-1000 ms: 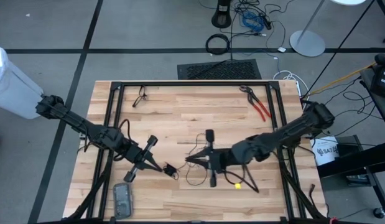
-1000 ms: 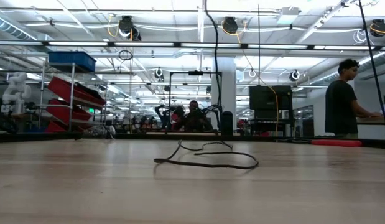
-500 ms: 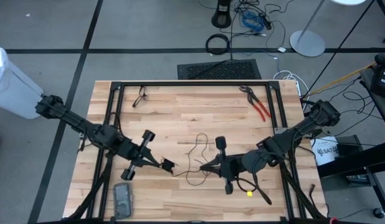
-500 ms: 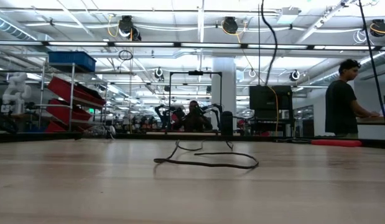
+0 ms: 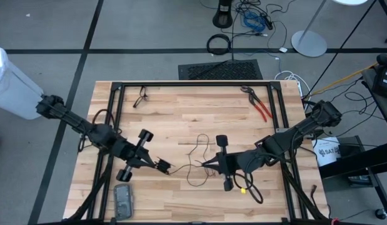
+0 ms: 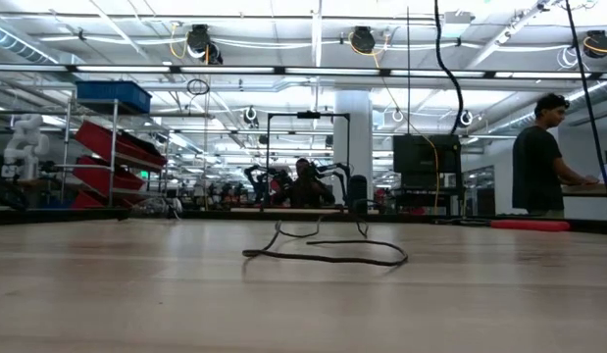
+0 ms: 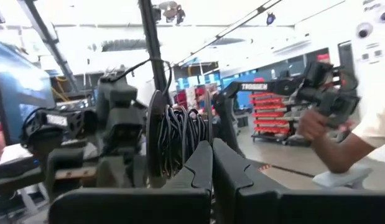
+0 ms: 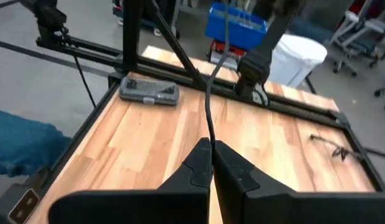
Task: Coil cords
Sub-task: Uncoil the black cable wire from the spool
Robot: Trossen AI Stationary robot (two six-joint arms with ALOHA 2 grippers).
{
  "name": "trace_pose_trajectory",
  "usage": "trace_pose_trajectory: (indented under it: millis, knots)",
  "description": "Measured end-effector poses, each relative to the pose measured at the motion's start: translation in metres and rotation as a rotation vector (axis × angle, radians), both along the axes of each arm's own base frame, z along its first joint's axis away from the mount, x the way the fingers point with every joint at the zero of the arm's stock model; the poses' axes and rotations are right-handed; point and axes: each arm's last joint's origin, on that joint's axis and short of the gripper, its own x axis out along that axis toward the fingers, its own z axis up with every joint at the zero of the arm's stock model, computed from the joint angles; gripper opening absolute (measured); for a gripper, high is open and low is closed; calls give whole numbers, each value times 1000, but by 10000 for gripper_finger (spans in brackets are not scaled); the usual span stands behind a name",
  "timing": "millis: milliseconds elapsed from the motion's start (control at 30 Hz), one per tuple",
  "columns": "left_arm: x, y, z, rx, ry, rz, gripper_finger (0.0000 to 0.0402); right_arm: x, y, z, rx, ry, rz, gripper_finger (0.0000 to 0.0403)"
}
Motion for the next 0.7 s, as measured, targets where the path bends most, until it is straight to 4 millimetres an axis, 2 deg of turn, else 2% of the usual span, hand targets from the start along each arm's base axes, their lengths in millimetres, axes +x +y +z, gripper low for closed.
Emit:
trace_pose_trajectory:
  millis: [100,300,500,700]
  knots:
    - [-1,-3,0,1,-1,-18,0,-2,0,-4,22,45,-4,9]
    - [-3,-5,0,2,1,-33,0,-3,2,-8,93,123,132,24]
    - [-4,-8,-1,5,8,-46,0,0,3,-2,59,53,214,36]
    - [-4,-8,-1,4,12,-48,0,10,-7,5,95,-24,172,58]
